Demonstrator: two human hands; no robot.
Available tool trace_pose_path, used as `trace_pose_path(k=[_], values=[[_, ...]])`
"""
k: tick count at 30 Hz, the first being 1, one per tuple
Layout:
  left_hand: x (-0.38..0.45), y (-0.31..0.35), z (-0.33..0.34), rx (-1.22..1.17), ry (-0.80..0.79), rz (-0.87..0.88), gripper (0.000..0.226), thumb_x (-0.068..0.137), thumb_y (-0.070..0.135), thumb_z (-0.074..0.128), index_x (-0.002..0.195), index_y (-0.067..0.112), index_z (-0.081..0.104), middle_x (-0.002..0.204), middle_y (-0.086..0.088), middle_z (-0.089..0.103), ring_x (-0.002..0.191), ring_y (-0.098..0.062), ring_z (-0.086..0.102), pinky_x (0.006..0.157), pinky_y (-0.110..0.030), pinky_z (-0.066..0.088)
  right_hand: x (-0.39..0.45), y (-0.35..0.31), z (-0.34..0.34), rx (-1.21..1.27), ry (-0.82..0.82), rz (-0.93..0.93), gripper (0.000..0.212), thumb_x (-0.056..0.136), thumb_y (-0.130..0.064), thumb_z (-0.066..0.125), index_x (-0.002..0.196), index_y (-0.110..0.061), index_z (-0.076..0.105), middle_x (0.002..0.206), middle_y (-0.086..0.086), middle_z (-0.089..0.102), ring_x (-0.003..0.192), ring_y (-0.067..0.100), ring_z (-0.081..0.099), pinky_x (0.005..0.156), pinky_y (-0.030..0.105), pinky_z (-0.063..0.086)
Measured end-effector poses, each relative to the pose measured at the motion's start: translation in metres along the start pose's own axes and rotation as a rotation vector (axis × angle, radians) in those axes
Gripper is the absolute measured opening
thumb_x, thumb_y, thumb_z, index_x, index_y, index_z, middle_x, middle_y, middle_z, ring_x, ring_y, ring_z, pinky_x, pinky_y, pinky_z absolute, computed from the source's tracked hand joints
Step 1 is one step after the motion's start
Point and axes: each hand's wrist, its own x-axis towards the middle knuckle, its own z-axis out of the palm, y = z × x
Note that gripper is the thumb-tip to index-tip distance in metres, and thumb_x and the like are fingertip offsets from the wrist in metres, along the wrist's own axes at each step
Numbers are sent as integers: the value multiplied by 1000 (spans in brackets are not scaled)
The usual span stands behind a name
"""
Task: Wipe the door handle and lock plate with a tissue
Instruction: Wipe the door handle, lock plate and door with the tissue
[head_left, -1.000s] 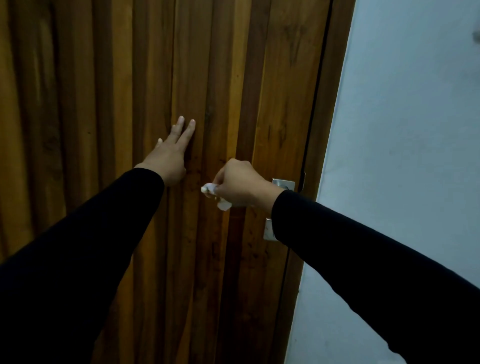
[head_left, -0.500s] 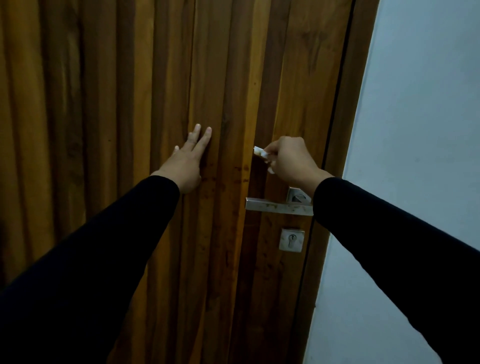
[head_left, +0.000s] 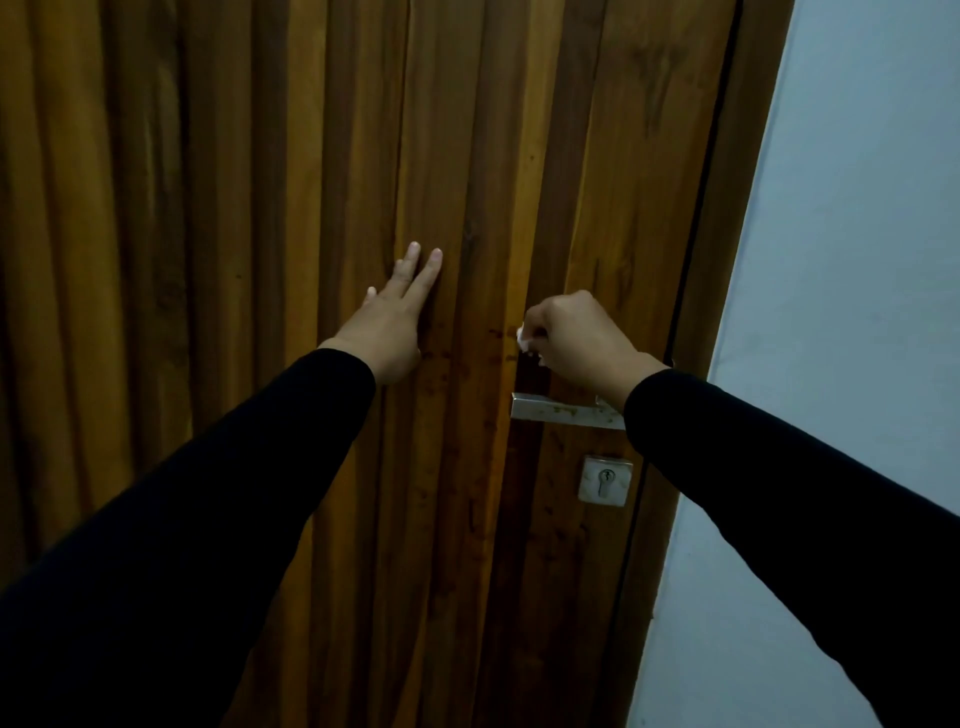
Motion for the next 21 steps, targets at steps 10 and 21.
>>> trace_pose_path(k=[10,21], values=[[0,-3,-2,-12,8,31,99,85,-10,49,145,36,-15,153,7,-25,143,-22,-5,114,-43,9,7,-3,-24,108,-159,-83,15,87,-17,61,101,-16,65,101,-3,61,91,8,58,75,19,50],[2,-7,-1,14,21,71,98,86,-9,48,146,34,-16,154,4,-25,143,-18,-6,115,-41,7,12,-12,-3,-106,26,-242,20,93,-8,52,106,-8,67,100,4,57,82,10,51,69,18,40]])
